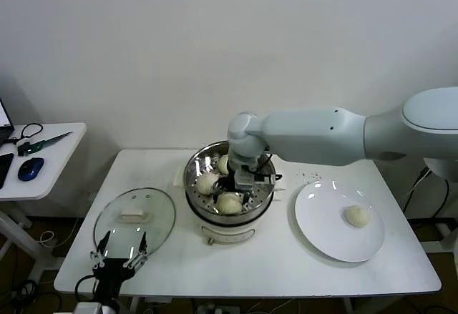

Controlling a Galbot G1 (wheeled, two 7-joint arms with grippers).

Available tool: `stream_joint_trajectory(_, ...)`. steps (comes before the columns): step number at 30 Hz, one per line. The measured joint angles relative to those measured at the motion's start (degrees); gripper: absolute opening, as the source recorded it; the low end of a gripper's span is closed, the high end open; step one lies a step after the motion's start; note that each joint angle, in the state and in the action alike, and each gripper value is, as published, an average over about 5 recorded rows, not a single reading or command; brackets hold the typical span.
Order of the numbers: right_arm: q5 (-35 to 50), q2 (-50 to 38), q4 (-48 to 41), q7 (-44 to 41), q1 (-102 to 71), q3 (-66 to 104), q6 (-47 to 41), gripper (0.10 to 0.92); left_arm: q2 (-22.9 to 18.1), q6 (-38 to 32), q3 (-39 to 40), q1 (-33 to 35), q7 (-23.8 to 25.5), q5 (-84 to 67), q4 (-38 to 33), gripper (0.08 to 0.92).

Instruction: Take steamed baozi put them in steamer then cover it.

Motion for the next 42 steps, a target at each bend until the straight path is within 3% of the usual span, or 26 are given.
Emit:
stream_joint_trajectory(11,11.62,-5.16,-3.4,-5.9,7.85,-2.89,-1.9,0.823,-0.19,0.17,0.31,-0.39,0.03,0.15,-0.35,0.823)
stream_joint_trajectory(17,21.64,-13.27,-4.82,-9.76,13.1,-8.56,-9.2,0.823,-0.16,0.31,0.44,-1.12,0.11,-0.08,-0.19,0.823)
stream_joint_trajectory(23,26.21,-23.66,-6.13,-10.75,12.73,-11.32,-17.84,0.823,-0.12,0.49,0.46,-1.81,0.19,-0.48,0.03,0.823)
stream_joint_trajectory(32,23.87,-35.25,-8.76,-10.01,1.16,-4.81,-26.59,0.823,-0.12,0.4,0.32,-1.75,0.21,-0.6,0.48,0.823)
stream_joint_trajectory(42,16.8,-38.33,-14.47,-8.31,-14.68,7.34,-31.02,0.823,-0.34,0.24,0.2,-1.15,0.18,-0.28,0.58,0.823)
